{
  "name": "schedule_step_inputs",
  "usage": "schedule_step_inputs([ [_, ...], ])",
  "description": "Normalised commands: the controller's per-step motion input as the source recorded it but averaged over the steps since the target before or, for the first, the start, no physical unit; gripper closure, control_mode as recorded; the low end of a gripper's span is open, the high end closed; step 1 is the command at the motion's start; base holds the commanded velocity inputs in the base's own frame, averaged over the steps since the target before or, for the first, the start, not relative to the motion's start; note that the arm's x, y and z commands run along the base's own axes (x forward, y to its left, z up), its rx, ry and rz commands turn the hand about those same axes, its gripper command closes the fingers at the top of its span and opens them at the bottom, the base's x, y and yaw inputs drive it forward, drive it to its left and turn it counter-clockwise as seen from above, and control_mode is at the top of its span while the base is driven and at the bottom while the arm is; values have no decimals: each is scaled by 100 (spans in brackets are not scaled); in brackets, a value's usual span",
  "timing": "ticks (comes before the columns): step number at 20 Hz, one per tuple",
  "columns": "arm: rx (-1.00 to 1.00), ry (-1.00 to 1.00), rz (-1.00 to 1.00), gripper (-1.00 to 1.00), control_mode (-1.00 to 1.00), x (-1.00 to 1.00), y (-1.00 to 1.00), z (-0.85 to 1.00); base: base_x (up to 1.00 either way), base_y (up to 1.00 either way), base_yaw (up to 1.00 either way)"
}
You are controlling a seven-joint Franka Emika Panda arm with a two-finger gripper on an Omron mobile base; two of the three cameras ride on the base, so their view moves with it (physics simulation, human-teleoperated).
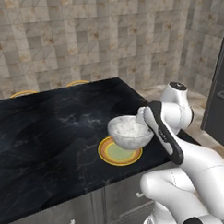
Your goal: Move the bowls from the cabinet to the plates on the dining table.
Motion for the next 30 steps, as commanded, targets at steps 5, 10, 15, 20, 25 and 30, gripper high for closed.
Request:
schedule_step_inputs([
  [5, 0, 0, 0, 100, -100, 17, 6, -16, 0, 0, 0],
  [10, 0, 0, 0, 100, -100, 8, 8, -8, 0, 0, 0],
  [15, 0, 0, 0, 100, -100, 12, 3, -27, 0, 0, 0],
  [20, 0, 0, 0, 100, -100, 30, 0, -22, 0, 0, 0],
  [25, 0, 0, 0, 100, -100, 15, 0, -32, 0, 0, 0],
  [30, 0, 0, 0, 100, -100, 12, 6, -18, 0, 0, 0],
])
